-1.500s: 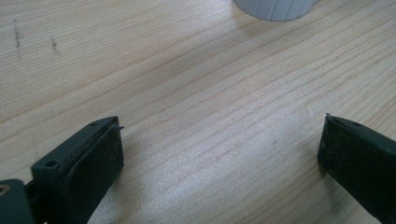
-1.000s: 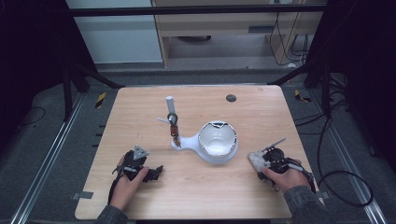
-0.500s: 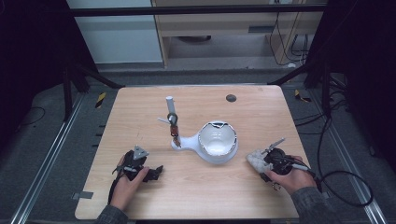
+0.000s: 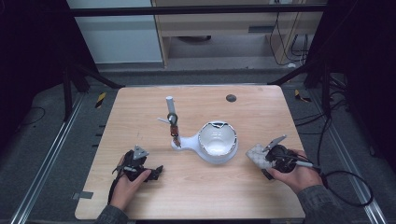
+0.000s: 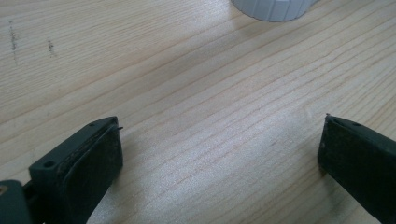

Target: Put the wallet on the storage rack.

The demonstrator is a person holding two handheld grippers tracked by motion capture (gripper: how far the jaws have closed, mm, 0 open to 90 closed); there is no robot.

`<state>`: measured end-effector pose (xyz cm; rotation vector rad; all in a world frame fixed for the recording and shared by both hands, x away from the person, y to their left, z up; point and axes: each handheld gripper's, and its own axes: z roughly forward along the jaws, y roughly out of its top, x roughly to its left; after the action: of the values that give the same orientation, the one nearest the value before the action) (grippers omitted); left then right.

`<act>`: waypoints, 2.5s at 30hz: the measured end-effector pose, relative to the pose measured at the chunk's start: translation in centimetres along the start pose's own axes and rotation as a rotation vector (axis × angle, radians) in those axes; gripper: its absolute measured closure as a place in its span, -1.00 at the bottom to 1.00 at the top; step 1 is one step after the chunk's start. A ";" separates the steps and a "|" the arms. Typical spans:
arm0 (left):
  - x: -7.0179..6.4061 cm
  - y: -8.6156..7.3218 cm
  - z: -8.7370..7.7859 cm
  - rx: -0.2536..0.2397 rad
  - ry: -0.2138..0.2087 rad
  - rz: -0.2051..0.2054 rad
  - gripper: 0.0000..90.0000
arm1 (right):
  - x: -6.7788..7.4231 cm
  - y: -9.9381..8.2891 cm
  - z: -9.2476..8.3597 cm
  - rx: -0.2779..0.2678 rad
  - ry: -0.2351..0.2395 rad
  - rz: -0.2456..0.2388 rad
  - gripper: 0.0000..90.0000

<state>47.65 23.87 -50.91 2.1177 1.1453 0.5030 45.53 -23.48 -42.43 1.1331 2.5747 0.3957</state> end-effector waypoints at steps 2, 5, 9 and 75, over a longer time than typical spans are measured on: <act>0.0 0.0 0.0 0.002 0.000 0.002 -1.00 | 0.1 0.2 -0.2 -0.007 0.000 -0.010 -0.30; 0.0 0.0 0.0 0.000 0.000 -0.001 -1.00 | 0.2 0.4 -0.4 -0.012 0.000 -0.021 -0.30; 0.0 0.0 0.0 0.000 0.001 -0.001 -1.00 | 0.4 0.8 -0.7 -0.013 -0.004 -0.039 -0.30; -0.1 0.0 0.0 -0.001 0.003 0.000 -1.00 | 2.8 8.0 -6.6 -0.109 -0.045 -0.245 -0.30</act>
<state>47.61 23.84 -50.91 2.1163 1.1467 0.5063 46.56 -16.99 -33.92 0.7694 2.5770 0.4401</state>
